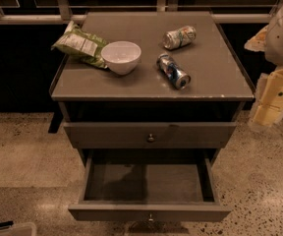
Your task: Place redbull can into middle drawer
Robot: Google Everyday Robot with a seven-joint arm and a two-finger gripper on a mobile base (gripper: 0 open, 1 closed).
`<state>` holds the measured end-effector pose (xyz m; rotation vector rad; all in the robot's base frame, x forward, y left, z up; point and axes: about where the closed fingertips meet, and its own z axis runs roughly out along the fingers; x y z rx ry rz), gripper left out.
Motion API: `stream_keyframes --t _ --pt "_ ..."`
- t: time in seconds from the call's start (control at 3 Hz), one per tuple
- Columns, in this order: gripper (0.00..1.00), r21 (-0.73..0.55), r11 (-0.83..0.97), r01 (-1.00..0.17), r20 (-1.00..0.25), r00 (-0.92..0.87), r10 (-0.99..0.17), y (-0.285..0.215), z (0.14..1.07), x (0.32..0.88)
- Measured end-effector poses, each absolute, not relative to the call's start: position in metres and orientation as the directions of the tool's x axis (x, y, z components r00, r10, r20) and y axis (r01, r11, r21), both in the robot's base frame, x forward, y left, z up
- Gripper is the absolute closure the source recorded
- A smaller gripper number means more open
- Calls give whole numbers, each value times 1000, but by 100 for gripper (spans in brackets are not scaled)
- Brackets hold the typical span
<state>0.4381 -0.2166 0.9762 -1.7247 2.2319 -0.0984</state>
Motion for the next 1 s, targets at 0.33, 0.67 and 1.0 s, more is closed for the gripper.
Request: stream_keyframes --t 0.33,0.67,1.0 --pt "0 -246 270 -931 -207 -222 -953 -217 976 438" --pt "0 -255 286 -924 -226 -231 -946 -218 973 447" --pt "0 -254 350 -902 -253 -287 -924 -218 957 475"
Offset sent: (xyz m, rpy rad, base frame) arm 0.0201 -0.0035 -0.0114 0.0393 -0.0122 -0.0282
